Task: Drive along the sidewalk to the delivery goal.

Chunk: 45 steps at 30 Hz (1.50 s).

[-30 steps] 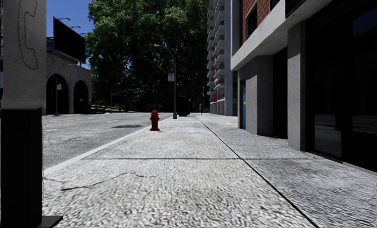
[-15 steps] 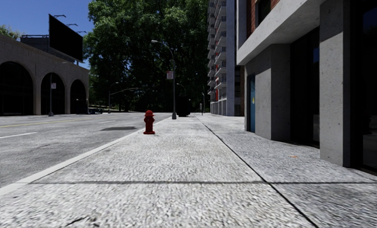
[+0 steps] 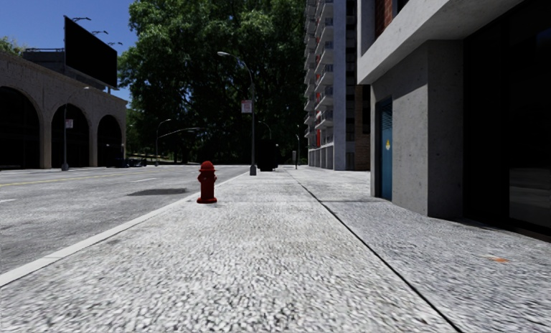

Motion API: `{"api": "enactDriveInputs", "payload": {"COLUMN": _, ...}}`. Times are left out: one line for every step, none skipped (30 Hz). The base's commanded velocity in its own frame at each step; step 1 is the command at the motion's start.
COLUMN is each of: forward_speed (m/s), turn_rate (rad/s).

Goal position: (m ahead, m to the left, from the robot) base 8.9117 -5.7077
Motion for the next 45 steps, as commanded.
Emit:
{"api": "enactDriveInputs", "payload": {"forward_speed": 2.00, "turn_rate": 0.00}}
{"api": "enactDriveInputs", "payload": {"forward_speed": 2.00, "turn_rate": 0.00}}
{"api": "enactDriveInputs", "payload": {"forward_speed": 2.00, "turn_rate": 0.00}}
{"api": "enactDriveInputs", "payload": {"forward_speed": 2.00, "turn_rate": 0.00}}
{"api": "enactDriveInputs", "payload": {"forward_speed": 2.00, "turn_rate": 0.00}}
{"api": "enactDriveInputs", "payload": {"forward_speed": 2.00, "turn_rate": 0.00}}
{"api": "enactDriveInputs", "payload": {"forward_speed": 2.00, "turn_rate": 0.00}}
{"api": "enactDriveInputs", "payload": {"forward_speed": 2.00, "turn_rate": 0.00}}
{"api": "enactDriveInputs", "payload": {"forward_speed": 2.00, "turn_rate": 0.00}}
{"api": "enactDriveInputs", "payload": {"forward_speed": 2.00, "turn_rate": 0.00}}
{"api": "enactDriveInputs", "payload": {"forward_speed": 2.00, "turn_rate": 0.00}}
{"api": "enactDriveInputs", "payload": {"forward_speed": 2.00, "turn_rate": 0.00}}
{"api": "enactDriveInputs", "payload": {"forward_speed": 2.00, "turn_rate": 0.00}}
{"api": "enactDriveInputs", "payload": {"forward_speed": 2.00, "turn_rate": 0.00}}
{"api": "enactDriveInputs", "payload": {"forward_speed": 2.00, "turn_rate": 0.00}}
{"api": "enactDriveInputs", "payload": {"forward_speed": 2.00, "turn_rate": 0.00}}
{"api": "enactDriveInputs", "payload": {"forward_speed": 2.00, "turn_rate": 0.00}}
{"api": "enactDriveInputs", "payload": {"forward_speed": 2.00, "turn_rate": 0.00}}
{"api": "enactDriveInputs", "payload": {"forward_speed": 2.00, "turn_rate": 0.00}}
{"api": "enactDriveInputs", "payload": {"forward_speed": 2.00, "turn_rate": 0.00}}
{"api": "enactDriveInputs", "payload": {"forward_speed": 2.00, "turn_rate": 0.00}}
{"api": "enactDriveInputs", "payload": {"forward_speed": 2.00, "turn_rate": 0.00}}
{"api": "enactDriveInputs", "payload": {"forward_speed": 2.00, "turn_rate": 0.00}}
{"api": "enactDriveInputs", "payload": {"forward_speed": 2.00, "turn_rate": 0.00}}
{"api": "enactDriveInputs", "payload": {"forward_speed": 2.00, "turn_rate": 0.00}}
{"api": "enactDriveInputs", "payload": {"forward_speed": 2.00, "turn_rate": 0.00}}
{"api": "enactDriveInputs", "payload": {"forward_speed": 2.00, "turn_rate": 0.00}}
{"api": "enactDriveInputs", "payload": {"forward_speed": 2.00, "turn_rate": 0.00}}
{"api": "enactDriveInputs", "payload": {"forward_speed": 2.00, "turn_rate": 0.00}}
{"api": "enactDriveInputs", "payload": {"forward_speed": 2.00, "turn_rate": 0.00}}
{"api": "enactDriveInputs", "payload": {"forward_speed": 2.00, "turn_rate": 0.00}}
{"api": "enactDriveInputs", "payload": {"forward_speed": 2.00, "turn_rate": 0.00}}
{"api": "enactDriveInputs", "payload": {"forward_speed": 2.00, "turn_rate": 0.00}}
{"api": "enactDriveInputs", "payload": {"forward_speed": 2.00, "turn_rate": 0.00}}
{"api": "enactDriveInputs", "payload": {"forward_speed": 2.00, "turn_rate": 0.00}}
{"api": "enactDriveInputs", "payload": {"forward_speed": 2.00, "turn_rate": 0.00}}
{"api": "enactDriveInputs", "payload": {"forward_speed": 2.00, "turn_rate": 0.00}}
{"api": "enactDriveInputs", "payload": {"forward_speed": 2.00, "turn_rate": 0.00}}
{"api": "enactDriveInputs", "payload": {"forward_speed": 2.00, "turn_rate": 0.00}}
{"api": "enactDriveInputs", "payload": {"forward_speed": 2.00, "turn_rate": 0.00}}
{"api": "enactDriveInputs", "payload": {"forward_speed": 2.00, "turn_rate": 0.00}}
{"api": "enactDriveInputs", "payload": {"forward_speed": 2.00, "turn_rate": 0.00}}
{"api": "enactDriveInputs", "payload": {"forward_speed": 2.00, "turn_rate": 0.00}}
{"api": "enactDriveInputs", "payload": {"forward_speed": 2.00, "turn_rate": 0.00}}
{"api": "enactDriveInputs", "payload": {"forward_speed": 2.00, "turn_rate": 0.00}}
